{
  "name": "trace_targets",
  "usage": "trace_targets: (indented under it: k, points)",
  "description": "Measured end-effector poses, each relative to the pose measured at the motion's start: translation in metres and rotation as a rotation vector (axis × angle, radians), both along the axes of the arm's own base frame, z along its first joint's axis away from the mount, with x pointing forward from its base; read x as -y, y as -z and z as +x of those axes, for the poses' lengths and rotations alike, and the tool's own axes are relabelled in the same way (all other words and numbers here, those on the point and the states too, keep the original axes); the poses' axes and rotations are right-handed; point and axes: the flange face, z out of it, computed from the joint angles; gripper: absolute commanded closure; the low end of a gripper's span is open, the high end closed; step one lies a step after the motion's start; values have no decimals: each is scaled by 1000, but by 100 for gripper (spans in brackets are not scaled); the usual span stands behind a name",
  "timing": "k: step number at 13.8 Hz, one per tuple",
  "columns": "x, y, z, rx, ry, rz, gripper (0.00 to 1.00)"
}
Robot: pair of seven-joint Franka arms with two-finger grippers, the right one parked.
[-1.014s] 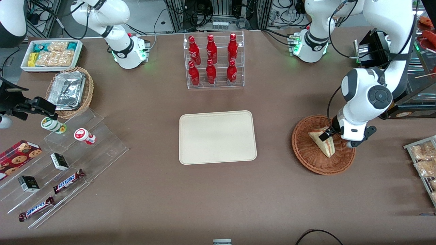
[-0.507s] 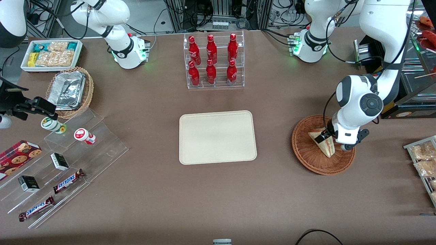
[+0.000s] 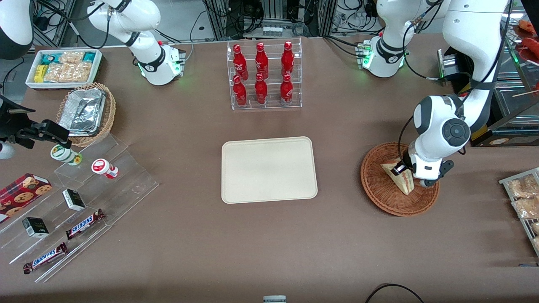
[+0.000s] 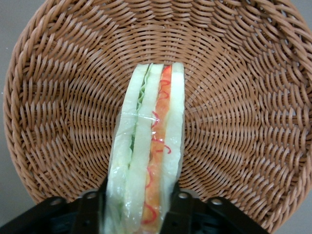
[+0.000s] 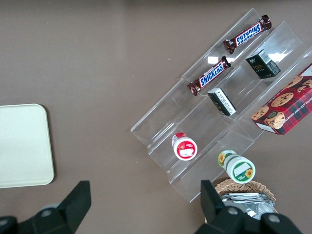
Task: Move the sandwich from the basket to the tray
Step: 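Lift the sandwich and carry it over the cream tray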
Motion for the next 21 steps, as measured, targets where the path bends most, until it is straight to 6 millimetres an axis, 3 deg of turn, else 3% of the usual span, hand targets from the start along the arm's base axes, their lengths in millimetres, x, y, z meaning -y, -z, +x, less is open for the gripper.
trace_targets:
  k: [2,4,9,15,21]
  points:
    - [0,-6,0,-12,10,1,100]
    - [7,-24,3,-37,65,-1,100]
    - [69,-83,12,-117,325,-18,100]
    - [198,-94,-12,-95,566,-34,100]
    - [320,-77,-29,-81,574,-39,100]
